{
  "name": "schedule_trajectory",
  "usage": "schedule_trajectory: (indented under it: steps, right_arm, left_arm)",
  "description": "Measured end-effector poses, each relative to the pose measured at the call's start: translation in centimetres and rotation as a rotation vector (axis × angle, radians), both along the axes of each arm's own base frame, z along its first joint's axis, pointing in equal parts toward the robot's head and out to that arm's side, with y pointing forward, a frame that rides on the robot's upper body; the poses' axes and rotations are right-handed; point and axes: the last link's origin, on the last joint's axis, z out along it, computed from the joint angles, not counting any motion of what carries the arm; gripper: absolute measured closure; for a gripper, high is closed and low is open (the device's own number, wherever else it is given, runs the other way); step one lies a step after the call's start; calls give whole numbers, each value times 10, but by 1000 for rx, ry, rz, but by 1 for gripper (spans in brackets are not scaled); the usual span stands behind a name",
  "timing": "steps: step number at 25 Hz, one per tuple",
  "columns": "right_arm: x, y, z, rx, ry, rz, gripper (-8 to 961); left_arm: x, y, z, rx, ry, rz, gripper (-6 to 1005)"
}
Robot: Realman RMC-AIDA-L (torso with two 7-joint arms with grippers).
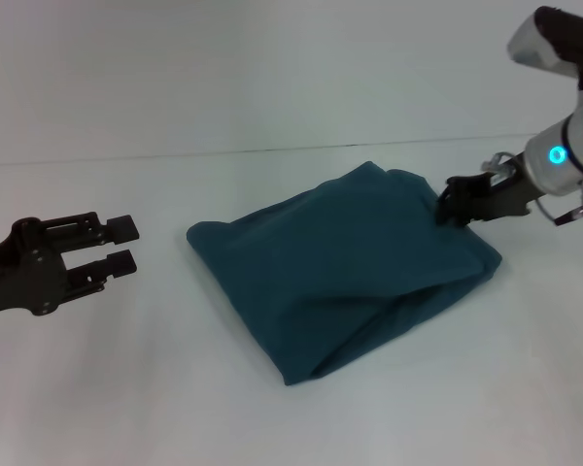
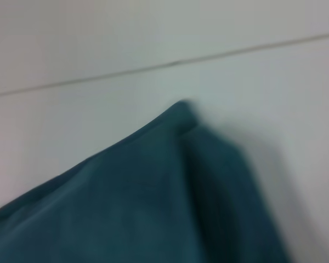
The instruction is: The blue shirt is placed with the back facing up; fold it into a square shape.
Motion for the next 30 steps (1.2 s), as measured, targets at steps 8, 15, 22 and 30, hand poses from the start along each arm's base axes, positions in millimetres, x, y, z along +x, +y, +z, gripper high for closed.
schedule_trajectory:
  steps: [8,15,22,30]
  right_arm:
    - [-6,-2,32,12,62,9,676]
    - [-32,-21,50,-139,296,170,639]
    - [-28,-33,66,-183,357,171,421]
    - [-22,-40,88,-153,444,181,172]
  left_arm:
    - [3,0,0,3,47,-61,471]
    - [4,7,-9,11,196,-79,470]
    - [7,18,-30,-71,308,-30,408]
    - [33,30,-55,-46,349,-108,398]
